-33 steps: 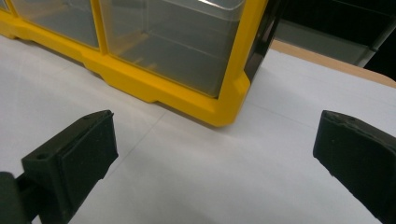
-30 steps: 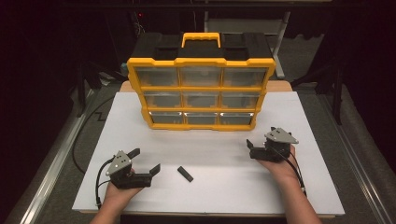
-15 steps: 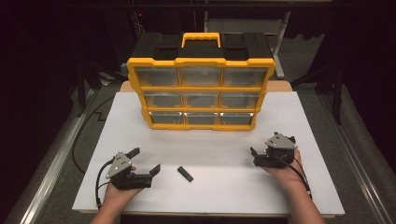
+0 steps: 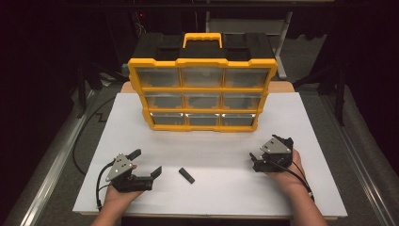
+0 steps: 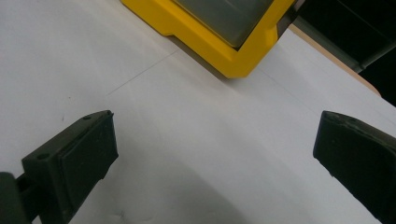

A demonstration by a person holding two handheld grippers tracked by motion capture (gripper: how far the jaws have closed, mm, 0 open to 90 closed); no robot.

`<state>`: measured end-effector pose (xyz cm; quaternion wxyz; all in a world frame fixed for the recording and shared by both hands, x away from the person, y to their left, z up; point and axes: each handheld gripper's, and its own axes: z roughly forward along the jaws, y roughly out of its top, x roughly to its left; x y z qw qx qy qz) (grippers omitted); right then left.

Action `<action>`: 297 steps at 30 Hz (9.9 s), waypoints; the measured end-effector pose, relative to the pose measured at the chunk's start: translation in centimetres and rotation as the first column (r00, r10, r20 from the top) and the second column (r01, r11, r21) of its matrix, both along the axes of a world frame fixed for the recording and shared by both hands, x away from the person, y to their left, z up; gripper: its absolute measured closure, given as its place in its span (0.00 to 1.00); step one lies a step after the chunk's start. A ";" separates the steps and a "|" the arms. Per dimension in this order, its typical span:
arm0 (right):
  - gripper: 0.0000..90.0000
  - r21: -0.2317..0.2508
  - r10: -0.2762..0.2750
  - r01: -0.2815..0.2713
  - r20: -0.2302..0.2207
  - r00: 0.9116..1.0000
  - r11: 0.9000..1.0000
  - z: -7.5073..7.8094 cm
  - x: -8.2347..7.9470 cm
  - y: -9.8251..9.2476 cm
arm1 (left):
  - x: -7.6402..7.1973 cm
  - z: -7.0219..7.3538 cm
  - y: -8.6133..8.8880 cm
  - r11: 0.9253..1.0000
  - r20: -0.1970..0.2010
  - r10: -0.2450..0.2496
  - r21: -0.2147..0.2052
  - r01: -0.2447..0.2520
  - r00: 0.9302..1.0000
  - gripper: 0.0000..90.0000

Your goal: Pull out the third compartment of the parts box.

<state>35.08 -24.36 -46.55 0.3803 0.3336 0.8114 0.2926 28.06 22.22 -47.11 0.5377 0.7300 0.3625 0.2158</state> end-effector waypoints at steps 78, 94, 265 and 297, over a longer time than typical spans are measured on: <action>0.02 -0.701 0.244 -0.076 0.143 0.959 0.709 0.5 -3.0 4.9 | 0.1 -0.1 0.1 1.000 -0.005 0.026 0.015 -0.026 1.000 0.00; 0.12 -0.738 0.259 -0.068 0.146 0.955 0.671 -0.2 -3.1 5.6 | 0.4 -0.1 0.4 0.998 -0.006 0.048 0.035 -0.048 0.999 0.00; 0.94 -0.733 0.283 0.315 0.565 0.775 0.603 17.5 2.3 11.3 | 0.5 -0.1 0.5 1.000 0.017 0.012 0.028 -0.013 1.000 0.00; 0.30 -0.722 0.253 0.189 0.456 0.853 0.666 19.3 1.7 11.5 | 0.5 -0.1 0.5 1.000 0.017 0.017 0.022 -0.017 1.000 0.00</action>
